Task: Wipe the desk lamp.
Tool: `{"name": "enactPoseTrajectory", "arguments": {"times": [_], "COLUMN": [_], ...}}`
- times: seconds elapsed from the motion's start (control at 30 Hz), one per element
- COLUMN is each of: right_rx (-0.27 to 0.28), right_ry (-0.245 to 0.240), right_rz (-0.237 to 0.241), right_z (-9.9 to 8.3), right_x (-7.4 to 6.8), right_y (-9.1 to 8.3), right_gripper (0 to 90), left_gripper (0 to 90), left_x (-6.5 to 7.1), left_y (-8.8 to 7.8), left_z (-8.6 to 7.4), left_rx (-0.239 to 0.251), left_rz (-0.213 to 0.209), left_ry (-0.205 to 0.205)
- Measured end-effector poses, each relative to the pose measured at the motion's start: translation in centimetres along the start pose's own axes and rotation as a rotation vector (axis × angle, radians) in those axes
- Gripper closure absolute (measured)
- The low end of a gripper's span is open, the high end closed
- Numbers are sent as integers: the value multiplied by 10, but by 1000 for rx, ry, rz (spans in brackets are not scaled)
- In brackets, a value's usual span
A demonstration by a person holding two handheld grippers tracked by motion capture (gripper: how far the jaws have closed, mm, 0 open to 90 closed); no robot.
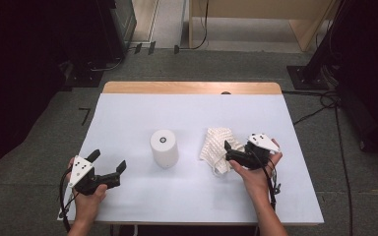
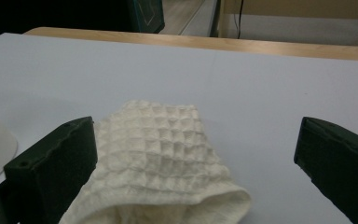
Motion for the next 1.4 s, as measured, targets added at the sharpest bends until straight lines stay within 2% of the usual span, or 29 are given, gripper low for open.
{"name": "enactPoseTrajectory", "arguments": {"times": [0.07, 0.27, 0.37, 0.53, 0.63, 0.83, 0.93, 1.0, 1.1, 1.17, 1.27, 1.4], "right_rx": [9, 31, 40, 71, 88, 121, 127, 142, 157, 172, 190, 193], "right_ry": [-8, 9, 11, 8, 39, 60, 94, 111, 104, 112, 107, 116], "right_rz": [-9, -46, -69, -88, -91, -107, -120, -128, -158, -171, -181, -169], "right_z": [-2, -14, -21, -31, -37, -50, -57, -59, -63, -62, -62, -62], "right_x": [7, 37, 52, 72, 86, 110, 123, 128, 132, 133, 133, 133], "right_y": [-6, -24, -33, -47, -54, -67, -70, -72, -72, -74, -76, -77], "right_gripper": [0, 0, 0, 0, 0, 0, 0, 0, 0, 0, 0, 0], "left_gripper": [0, 0, 0, 0, 0, 0, 0, 0, 0, 0, 0, 0], "left_x": [-4, -12, -14, -13, -16, -26, -29, -30, -31, -34, -37, -38], "left_y": [-1, 0, 1, 4, 3, 0, 0, 0, 1, 1, 0, 0], "left_z": [-1, -9, -10, -13, -13, -14, -13, -14, -16, -17, -17, -17], "left_rx": [0, -22, -18, -30, -18, 4, 15, 17, 29, 49, 54, 49], "left_rz": [7, 30, 35, 36, 48, 74, 83, 89, 110, 135, 138, 134], "left_ry": [-16, -39, -54, -46, -53, -80, -90, -85, -76, -95, -118, -125]}}
Point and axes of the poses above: each handheld gripper's, and its own axes: y roughly forward along the jaws, z roughly out of its top, x roughly to its right, the point moved 9 cm from there along y, roughly forward along the jaws, and after that the axes turned 10 degrees about -x, right-handed, at the moved point
